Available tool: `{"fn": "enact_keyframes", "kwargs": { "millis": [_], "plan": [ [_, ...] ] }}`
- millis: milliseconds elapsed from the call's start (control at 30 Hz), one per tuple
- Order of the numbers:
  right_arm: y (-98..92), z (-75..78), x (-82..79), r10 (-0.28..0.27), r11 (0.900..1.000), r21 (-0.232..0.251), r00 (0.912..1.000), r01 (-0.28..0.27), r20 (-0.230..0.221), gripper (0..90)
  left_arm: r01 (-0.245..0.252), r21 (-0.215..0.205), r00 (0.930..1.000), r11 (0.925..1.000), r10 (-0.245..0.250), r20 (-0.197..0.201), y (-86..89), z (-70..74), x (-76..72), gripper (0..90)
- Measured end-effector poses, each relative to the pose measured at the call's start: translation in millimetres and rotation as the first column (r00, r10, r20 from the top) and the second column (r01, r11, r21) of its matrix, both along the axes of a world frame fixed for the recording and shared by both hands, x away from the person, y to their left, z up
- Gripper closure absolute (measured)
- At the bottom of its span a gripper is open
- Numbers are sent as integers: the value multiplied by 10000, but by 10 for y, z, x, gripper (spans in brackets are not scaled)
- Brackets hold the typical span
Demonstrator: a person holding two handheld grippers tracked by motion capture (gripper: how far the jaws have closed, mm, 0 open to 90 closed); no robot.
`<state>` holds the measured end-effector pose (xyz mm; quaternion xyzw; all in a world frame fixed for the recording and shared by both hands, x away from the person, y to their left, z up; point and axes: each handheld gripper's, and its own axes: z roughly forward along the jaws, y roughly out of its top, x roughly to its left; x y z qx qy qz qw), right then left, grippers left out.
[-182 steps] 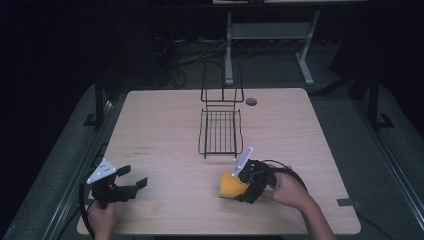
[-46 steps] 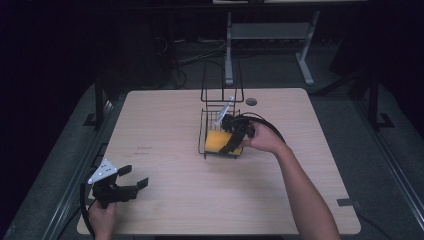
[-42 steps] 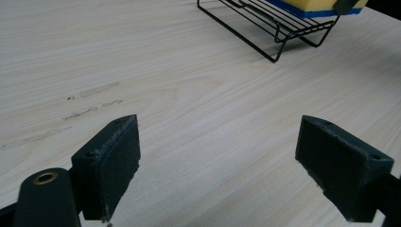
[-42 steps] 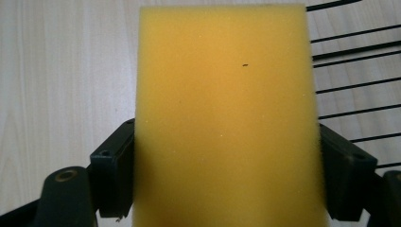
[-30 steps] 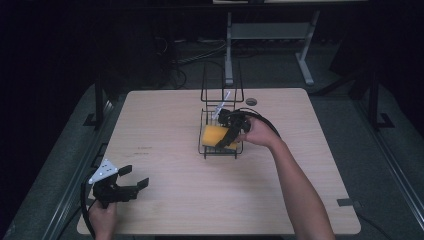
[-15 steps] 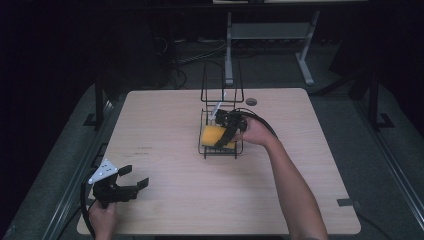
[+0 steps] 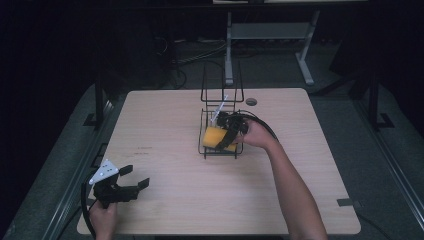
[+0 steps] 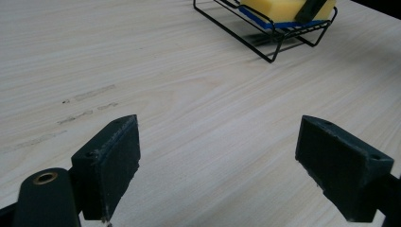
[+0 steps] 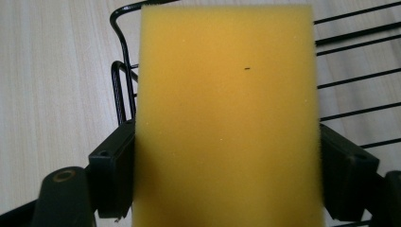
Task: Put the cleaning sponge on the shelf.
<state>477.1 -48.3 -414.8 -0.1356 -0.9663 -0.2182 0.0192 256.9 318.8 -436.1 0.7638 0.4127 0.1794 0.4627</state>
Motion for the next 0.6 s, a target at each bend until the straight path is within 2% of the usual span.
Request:
{"fn": "enact_keyframes", "kwargs": {
  "millis": [233, 600],
  "plan": [
    [1, -15, -5, 26, 10000, 3, 9999, -26, 136, 198, -17, 10, 10000, 10000, 17, 4, 0, -1, -2, 140],
    [-8, -29, -13, -52, 10000, -5, 9999, 52, 93, 186, 9, 37, 10000, 10000, -9, 14, -4, -4, 0, 140]
  ]
}}
